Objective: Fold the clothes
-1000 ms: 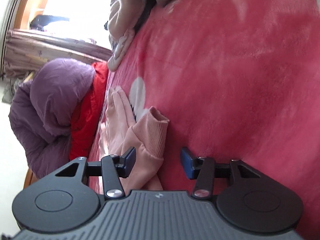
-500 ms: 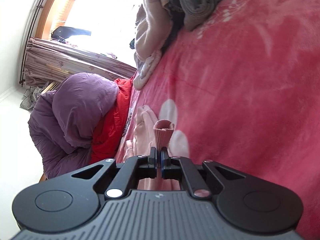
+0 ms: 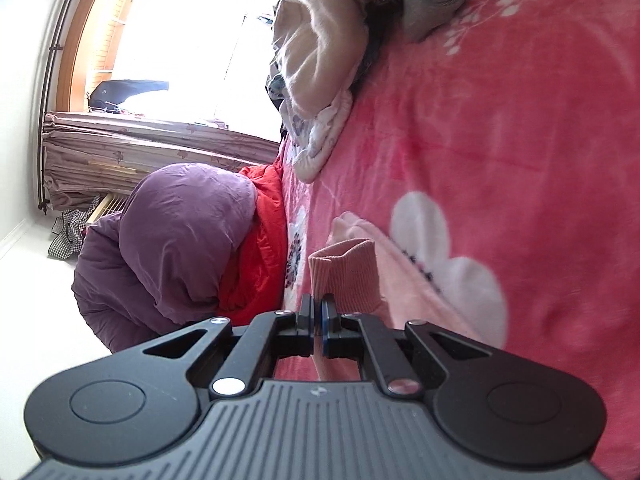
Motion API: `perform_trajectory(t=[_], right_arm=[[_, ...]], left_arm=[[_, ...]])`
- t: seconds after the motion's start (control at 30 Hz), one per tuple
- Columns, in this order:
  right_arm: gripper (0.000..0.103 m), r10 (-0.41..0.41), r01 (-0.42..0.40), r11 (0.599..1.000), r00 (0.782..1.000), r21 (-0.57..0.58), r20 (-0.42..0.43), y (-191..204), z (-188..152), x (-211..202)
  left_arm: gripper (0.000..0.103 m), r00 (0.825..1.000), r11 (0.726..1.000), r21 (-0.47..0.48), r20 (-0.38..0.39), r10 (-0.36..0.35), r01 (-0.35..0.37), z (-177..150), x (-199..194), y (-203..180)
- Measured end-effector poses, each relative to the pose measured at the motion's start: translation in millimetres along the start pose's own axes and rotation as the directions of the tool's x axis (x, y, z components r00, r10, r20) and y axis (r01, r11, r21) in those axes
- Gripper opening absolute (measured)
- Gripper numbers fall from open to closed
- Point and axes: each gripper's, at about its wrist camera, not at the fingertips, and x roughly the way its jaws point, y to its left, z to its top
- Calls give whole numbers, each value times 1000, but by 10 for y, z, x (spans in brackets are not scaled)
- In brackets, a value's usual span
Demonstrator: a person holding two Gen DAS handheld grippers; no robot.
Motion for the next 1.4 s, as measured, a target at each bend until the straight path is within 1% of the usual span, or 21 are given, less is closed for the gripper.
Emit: perform_trajectory(t=[0.1,0.2,0.33,0.43,0.5,0.57,0.6,0.67,0.7,0.77,0.8,0.87,0.9,0.93,0.97,1.0,1.07,1.13,1.23,1.3,1.4], right_arm=[[6,-7,6,999,1000,-51,-17,255,-69,224],[6,-17,12,991,999,-132,-33,518,-126,480],[6,-68,51,971,996,-232,-65,766,-224,847],[6,-104,79,962,991,-262,-84,830,-300,1085],[6,-96,67,959,991,-274,-95,873,-343,1135],[6,-66,33,957,992,-289,-106,904,-370,1039],[6,-49,17,952,994,-307,-98,900,-371,922],[6,-16,-12,940,997,-341,-81,882,-367,685],[6,-6,-18,938,998,-347,-68,830,-342,554],[6,7,-22,937,999,-350,-43,693,-266,310],[6,8,-19,936,999,-351,-32,619,-232,223],[6,15,-19,938,1000,-347,-13,479,-160,92],[6,17,-18,940,1000,-340,-5,415,-121,62],[6,20,-19,944,1000,-328,1,352,-81,37],[6,27,-27,952,1000,-305,-2,300,-44,30],[6,35,-35,955,999,-294,-4,268,-22,27],[6,50,-52,948,999,-315,-15,282,-24,20],[6,67,-72,940,997,-335,-26,311,-43,8],[6,96,-101,931,995,-350,-33,351,-64,-16],[6,119,-127,927,992,-352,-46,373,-70,-13],[6,116,-136,915,990,-379,-74,417,-121,66]], left_arm=[[12,997,988,-139,23,-68,70,-28,-22,165],[12,990,947,-288,52,-134,144,-61,-50,338],[12,979,894,-398,70,-193,205,-107,-48,409],[12,970,858,-454,82,-229,241,-135,-35,464],[12,964,852,-451,96,-248,264,-148,-78,504],[12,954,848,-437,110,-280,299,-173,-136,589],[13,952,835,-458,127,-277,304,-192,-171,672],[15,939,797,-497,191,-285,342,-234,-250,881],[15,935,775,-524,233,-268,353,-249,-289,998],[15,927,718,-594,304,-217,363,-260,-306,1222],[15,924,695,-618,327,-198,368,-234,-274,1301],[15,920,665,-644,342,-190,377,-138,-151,1412],[15,917,653,-650,344,-202,388,-91,-78,1450],[15,916,648,-653,341,-211,392,-40,-6,1478],[15,926,673,-640,313,-213,371,29,68,1461],[11,934,697,-625,286,-216,352,97,143,1439],[7,941,738,-586,241,-236,335,231,298,1358],[6,945,759,-564,210,-250,326,346,439,1311],[6,944,753,-572,151,-295,327,420,719,1289],[6,943,767,-562,79,-323,310,451,941,1197],[6,942,773,-553,67,-330,310,487,983,1175]])
